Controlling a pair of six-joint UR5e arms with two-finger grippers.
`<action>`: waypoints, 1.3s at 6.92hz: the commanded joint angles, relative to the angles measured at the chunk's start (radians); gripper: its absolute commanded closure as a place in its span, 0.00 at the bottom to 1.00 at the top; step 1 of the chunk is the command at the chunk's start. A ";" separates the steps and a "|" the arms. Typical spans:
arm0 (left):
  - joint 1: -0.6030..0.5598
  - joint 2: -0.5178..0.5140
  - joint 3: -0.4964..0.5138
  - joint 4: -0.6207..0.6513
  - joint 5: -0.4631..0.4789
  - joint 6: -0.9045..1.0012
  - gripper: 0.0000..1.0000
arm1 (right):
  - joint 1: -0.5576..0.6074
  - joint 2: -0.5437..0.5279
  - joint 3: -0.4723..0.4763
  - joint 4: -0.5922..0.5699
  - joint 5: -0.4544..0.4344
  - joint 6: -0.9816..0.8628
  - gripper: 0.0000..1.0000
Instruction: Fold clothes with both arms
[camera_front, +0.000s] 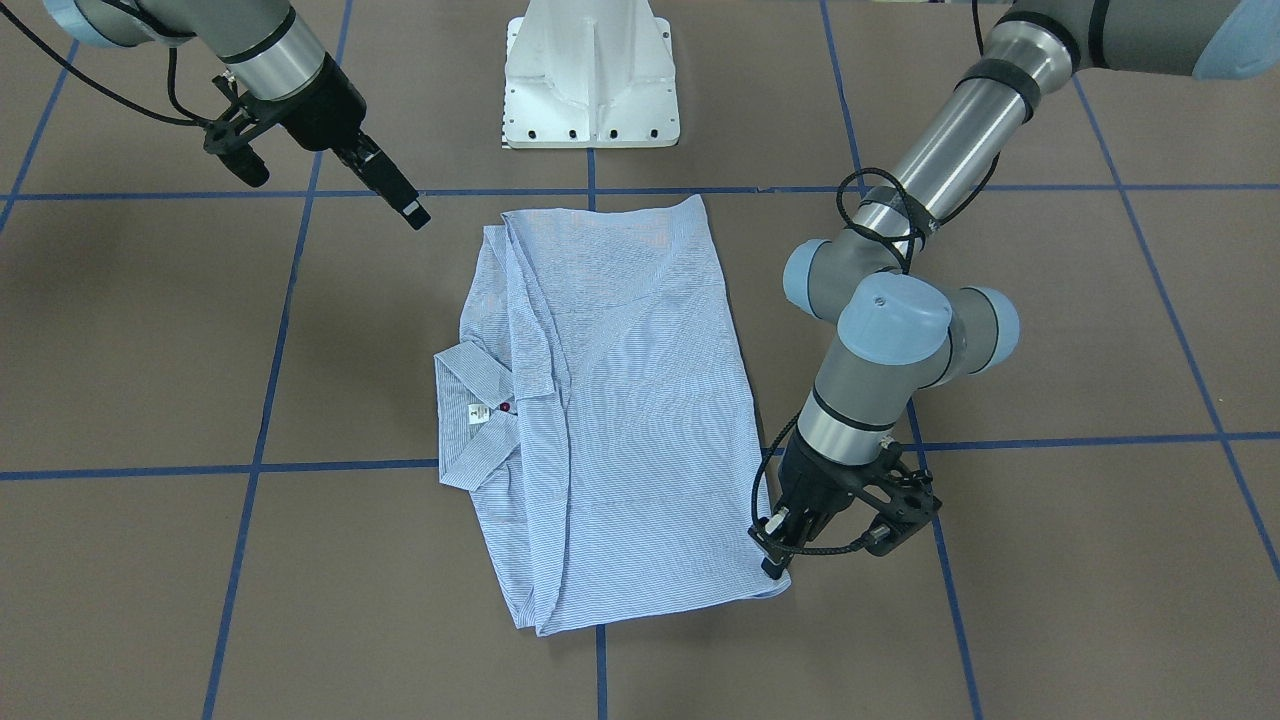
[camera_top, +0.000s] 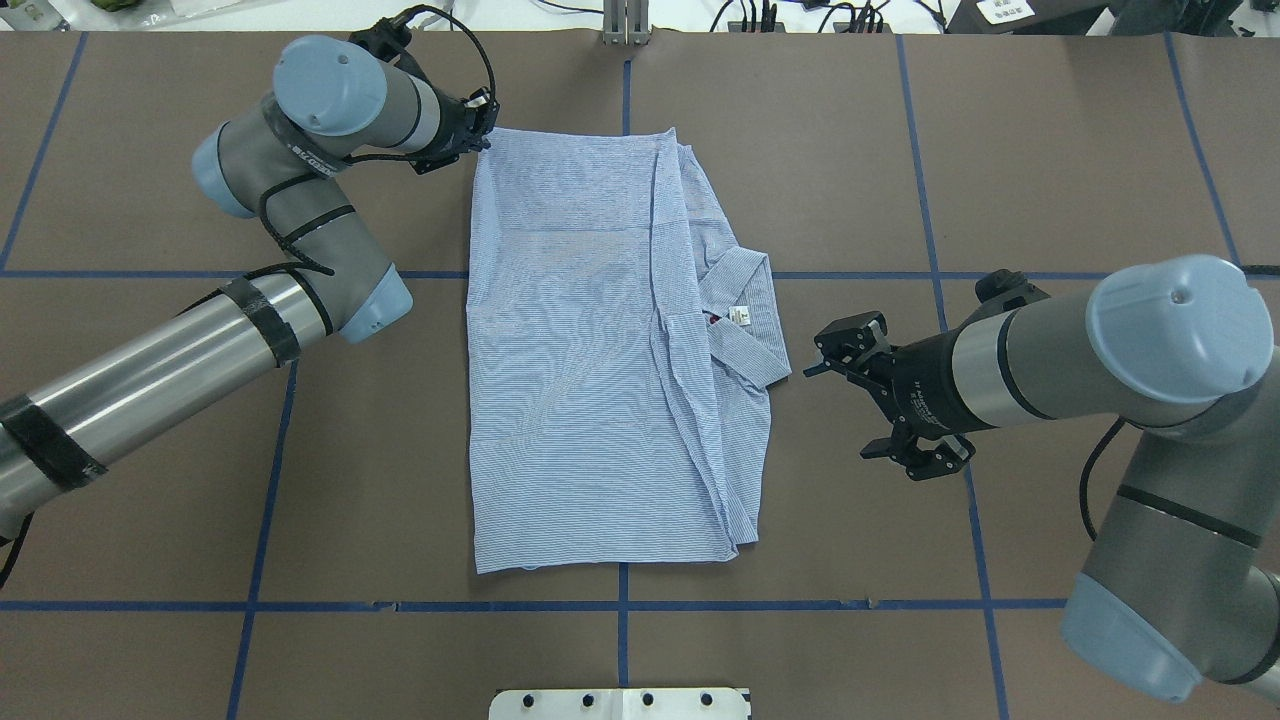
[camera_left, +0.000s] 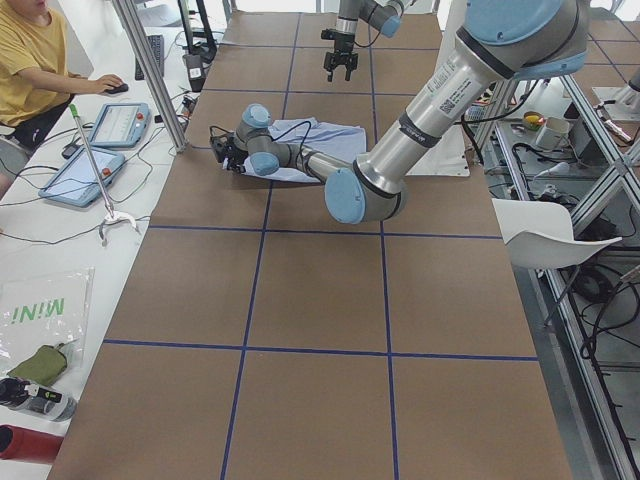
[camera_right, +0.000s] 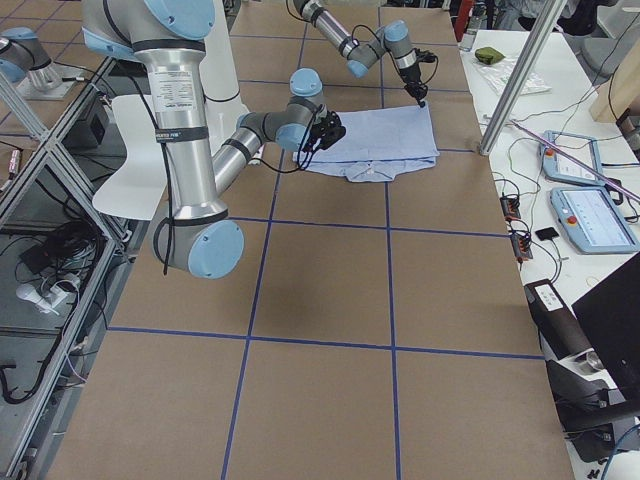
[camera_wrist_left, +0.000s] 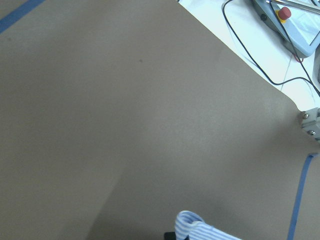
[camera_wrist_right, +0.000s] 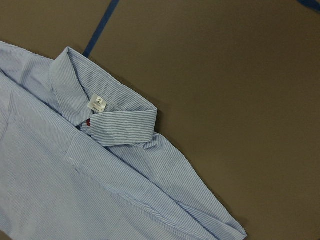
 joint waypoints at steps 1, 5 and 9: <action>-0.001 0.107 -0.161 0.003 -0.012 0.100 0.01 | 0.003 0.104 -0.086 -0.020 -0.023 -0.092 0.00; -0.003 0.403 -0.617 0.193 -0.055 0.300 0.01 | -0.163 0.363 -0.243 -0.413 -0.235 -0.805 0.00; -0.006 0.428 -0.628 0.193 -0.056 0.303 0.01 | -0.200 0.520 -0.475 -0.460 -0.354 -1.232 0.00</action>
